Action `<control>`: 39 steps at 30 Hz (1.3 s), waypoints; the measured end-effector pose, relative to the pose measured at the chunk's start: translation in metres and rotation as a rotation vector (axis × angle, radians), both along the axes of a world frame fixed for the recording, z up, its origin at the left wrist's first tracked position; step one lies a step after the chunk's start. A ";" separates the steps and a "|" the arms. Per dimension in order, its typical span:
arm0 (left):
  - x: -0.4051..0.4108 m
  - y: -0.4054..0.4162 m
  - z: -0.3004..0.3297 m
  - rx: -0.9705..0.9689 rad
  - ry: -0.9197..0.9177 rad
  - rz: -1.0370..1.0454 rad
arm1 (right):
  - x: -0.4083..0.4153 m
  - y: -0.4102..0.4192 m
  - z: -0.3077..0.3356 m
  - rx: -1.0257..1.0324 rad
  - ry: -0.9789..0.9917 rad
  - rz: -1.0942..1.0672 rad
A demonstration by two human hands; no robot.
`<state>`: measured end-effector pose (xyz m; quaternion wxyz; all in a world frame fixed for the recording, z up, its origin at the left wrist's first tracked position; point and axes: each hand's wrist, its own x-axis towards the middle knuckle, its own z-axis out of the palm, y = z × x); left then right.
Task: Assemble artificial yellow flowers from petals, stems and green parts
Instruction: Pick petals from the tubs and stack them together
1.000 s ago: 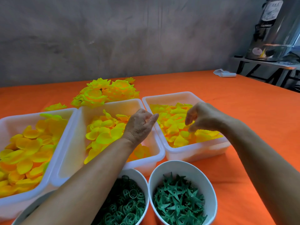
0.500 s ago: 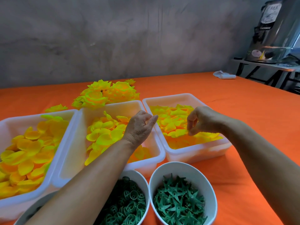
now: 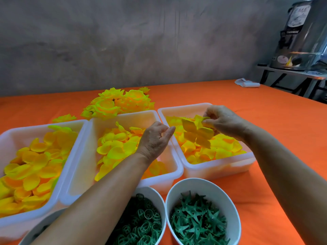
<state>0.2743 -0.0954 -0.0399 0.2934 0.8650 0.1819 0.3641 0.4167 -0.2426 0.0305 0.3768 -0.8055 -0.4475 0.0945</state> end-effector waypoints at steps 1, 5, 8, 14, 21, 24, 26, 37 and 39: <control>0.000 -0.001 0.001 -0.001 -0.002 0.000 | 0.000 0.002 -0.002 0.057 0.034 -0.029; -0.002 -0.005 0.007 -0.044 -0.100 0.011 | -0.002 0.014 -0.015 0.288 0.140 -0.166; -0.004 -0.010 0.012 -0.119 -0.129 -0.025 | -0.008 0.027 -0.025 0.362 0.042 -0.211; -0.004 -0.011 0.013 -0.361 -0.115 -0.057 | -0.036 0.038 -0.046 0.415 0.095 0.077; -0.003 -0.009 0.012 -0.599 -0.119 -0.109 | -0.029 0.038 -0.046 0.520 0.565 -0.023; -0.006 -0.011 0.017 -0.710 -0.165 -0.125 | -0.021 0.035 -0.043 0.585 0.737 -0.142; -0.008 -0.011 0.019 -0.734 -0.165 -0.123 | -0.020 0.035 -0.043 0.607 0.757 -0.182; -0.009 -0.009 0.018 -0.749 -0.153 -0.126 | -0.012 0.033 -0.048 0.759 0.700 -0.390; -0.009 -0.008 0.018 -0.743 -0.157 -0.134 | -0.014 0.035 -0.047 0.728 0.649 -0.352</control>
